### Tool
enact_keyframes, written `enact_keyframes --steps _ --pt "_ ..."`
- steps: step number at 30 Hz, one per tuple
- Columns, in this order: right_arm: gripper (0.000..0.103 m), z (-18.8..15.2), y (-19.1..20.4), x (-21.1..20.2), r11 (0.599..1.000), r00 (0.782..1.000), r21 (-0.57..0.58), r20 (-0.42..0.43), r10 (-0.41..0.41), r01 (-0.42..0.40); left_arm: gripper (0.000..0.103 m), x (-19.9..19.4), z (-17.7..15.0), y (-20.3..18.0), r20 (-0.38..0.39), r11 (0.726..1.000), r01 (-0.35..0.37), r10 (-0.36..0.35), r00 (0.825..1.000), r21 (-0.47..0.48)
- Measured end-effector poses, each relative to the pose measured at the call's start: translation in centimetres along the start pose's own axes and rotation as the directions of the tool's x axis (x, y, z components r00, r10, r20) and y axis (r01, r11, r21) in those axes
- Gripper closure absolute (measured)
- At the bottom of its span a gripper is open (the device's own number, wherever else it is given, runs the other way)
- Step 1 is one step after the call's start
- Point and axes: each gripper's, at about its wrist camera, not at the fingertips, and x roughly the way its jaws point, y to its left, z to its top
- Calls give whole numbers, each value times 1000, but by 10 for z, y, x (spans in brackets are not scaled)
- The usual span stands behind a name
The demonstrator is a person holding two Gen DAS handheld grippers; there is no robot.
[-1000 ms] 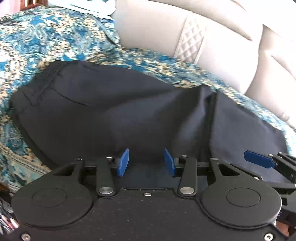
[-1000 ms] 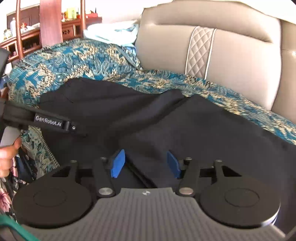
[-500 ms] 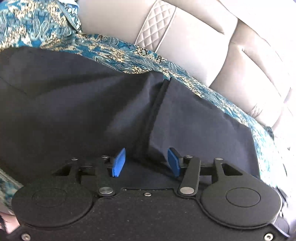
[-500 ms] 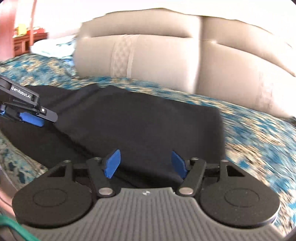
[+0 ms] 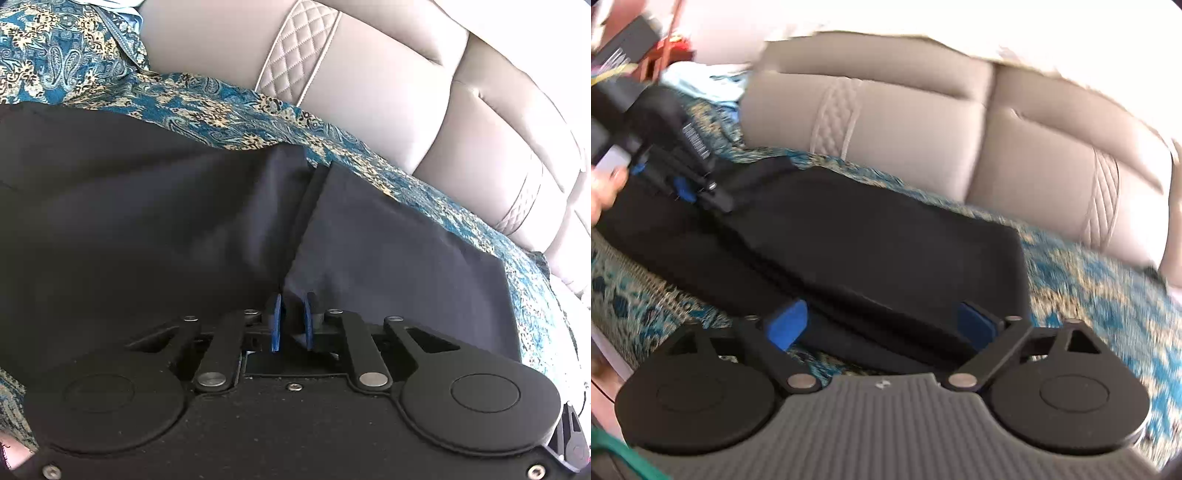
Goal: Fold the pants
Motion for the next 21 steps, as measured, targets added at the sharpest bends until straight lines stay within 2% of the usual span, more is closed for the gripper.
enact_keyframes --steps 2,6,21 --pt "0 0 9 0 999 1000 -35 20 -14 14 94 -2 2 1 -1 1000 4 -4 1000 -9" --pt "0 -1 12 10 997 999 -53 -13 -52 51 95 -11 4 1 2 1000 13 -13 1000 -14" --pt "0 -16 -56 2 977 983 144 -118 -140 157 95 -26 -27 7 -2 992 -83 83 997 94"
